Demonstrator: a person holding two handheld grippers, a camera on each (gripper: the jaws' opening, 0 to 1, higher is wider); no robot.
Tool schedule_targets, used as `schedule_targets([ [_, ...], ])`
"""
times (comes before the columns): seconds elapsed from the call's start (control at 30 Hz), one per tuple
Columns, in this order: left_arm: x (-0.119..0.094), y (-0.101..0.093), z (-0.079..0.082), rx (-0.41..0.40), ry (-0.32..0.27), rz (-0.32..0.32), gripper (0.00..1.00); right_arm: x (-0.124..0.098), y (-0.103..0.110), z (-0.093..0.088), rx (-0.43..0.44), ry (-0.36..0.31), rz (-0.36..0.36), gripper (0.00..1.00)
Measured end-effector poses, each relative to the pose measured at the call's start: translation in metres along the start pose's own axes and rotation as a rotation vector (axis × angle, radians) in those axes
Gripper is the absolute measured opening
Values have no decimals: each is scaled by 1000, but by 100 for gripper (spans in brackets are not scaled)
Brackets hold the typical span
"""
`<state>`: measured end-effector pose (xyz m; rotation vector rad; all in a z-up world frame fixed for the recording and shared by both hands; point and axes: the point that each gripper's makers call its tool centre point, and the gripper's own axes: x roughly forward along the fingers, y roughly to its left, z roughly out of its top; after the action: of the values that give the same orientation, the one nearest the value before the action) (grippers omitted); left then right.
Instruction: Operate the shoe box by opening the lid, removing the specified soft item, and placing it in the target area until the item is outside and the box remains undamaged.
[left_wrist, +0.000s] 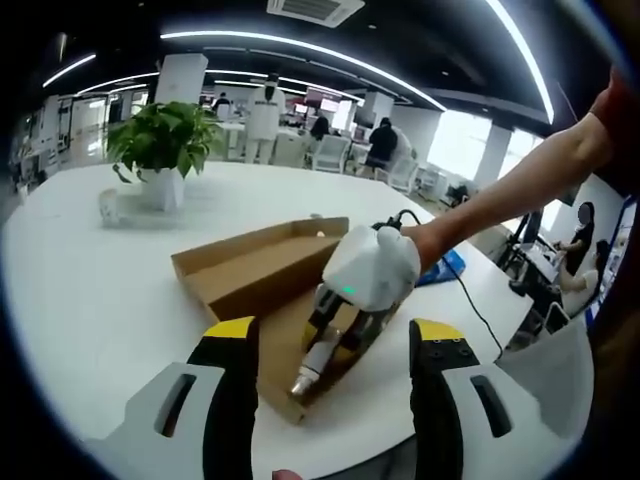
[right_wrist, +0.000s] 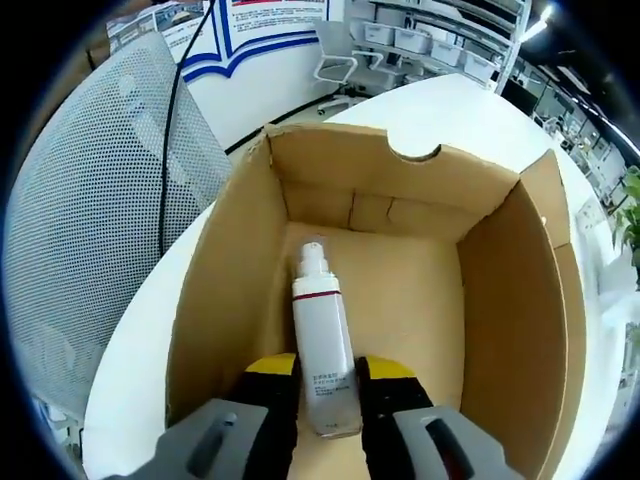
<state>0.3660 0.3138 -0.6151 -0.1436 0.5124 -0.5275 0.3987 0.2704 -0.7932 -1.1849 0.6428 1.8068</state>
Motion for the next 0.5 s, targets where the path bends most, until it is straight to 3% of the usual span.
schedule_targets([
  [0.23, -2, 2, 1, -1, -3, 1, 60, 3, 1, 4, -41, 9, 21, 22],
  [0.33, -4, 2, -1, -3, -3, 3, 60, 1, -1, 8, -43, 6, 21, 31],
  [0.5, -5, 3, -2, -5, -3, 6, 60, 7, 2, 11, -55, 9, 42, 27],
])
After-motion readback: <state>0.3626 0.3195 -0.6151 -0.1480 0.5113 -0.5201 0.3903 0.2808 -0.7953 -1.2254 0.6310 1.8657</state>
